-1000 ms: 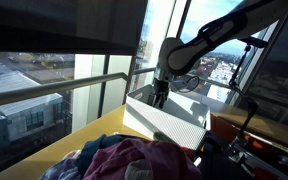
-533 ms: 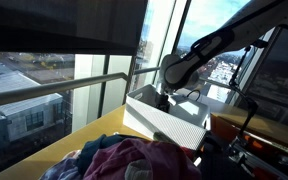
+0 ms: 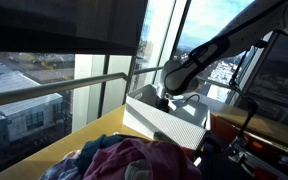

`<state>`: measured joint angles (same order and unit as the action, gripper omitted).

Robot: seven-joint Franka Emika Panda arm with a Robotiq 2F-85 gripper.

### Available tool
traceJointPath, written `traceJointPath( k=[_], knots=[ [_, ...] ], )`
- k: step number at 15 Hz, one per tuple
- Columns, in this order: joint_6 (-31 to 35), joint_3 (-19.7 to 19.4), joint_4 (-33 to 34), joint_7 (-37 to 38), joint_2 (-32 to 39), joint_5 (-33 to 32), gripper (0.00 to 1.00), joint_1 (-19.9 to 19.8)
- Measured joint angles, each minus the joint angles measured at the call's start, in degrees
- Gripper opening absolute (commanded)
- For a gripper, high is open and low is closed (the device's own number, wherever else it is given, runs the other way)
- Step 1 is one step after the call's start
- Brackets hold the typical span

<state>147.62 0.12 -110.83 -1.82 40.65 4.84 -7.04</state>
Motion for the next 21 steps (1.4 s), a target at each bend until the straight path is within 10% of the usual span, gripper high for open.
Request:
traceJointPath(
  k=[7, 14, 21],
  knots=[
    [2.19, -0.03, -1.13, -1.27, 0.09, -0.01, 0.01, -0.61],
    [3.11, -0.02, -4.29, -1.22, -2.90, -0.47, 0.00, 1.30],
    [2.60, -3.07, -14.03, 7.67, -22.07, -12.11, 0.00, 11.45]
  ],
)
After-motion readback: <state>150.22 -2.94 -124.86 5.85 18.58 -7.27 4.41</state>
